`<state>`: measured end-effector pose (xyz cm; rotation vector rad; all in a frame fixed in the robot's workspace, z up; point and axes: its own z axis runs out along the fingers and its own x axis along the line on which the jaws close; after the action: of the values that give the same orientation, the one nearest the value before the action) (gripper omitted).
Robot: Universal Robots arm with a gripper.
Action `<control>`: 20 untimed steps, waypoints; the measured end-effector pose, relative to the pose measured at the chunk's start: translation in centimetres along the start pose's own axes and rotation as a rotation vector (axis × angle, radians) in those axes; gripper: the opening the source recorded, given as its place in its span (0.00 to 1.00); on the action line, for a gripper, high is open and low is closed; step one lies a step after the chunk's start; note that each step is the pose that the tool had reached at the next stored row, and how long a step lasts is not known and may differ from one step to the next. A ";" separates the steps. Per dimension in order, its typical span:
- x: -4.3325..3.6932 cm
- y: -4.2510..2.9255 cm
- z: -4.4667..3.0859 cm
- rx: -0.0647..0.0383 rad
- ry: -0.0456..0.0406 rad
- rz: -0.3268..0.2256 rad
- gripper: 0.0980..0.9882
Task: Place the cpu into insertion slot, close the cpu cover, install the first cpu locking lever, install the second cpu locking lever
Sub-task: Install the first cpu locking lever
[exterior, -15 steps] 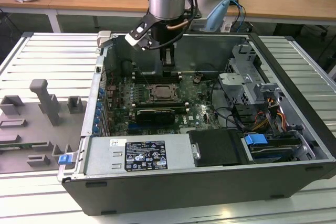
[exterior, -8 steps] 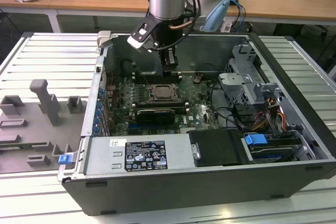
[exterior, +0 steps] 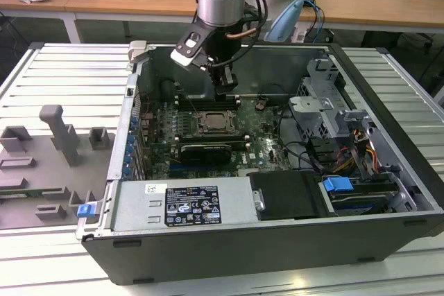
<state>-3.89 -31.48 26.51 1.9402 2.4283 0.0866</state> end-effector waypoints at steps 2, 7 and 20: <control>0.00 0.00 0.00 0.000 0.0005 -0.007 0.01; 0.00 0.00 0.00 0.000 0.0018 -0.029 0.01; 0.00 0.00 0.00 0.001 0.0058 -0.091 0.01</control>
<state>-3.89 -31.48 26.51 1.8288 2.5164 0.0889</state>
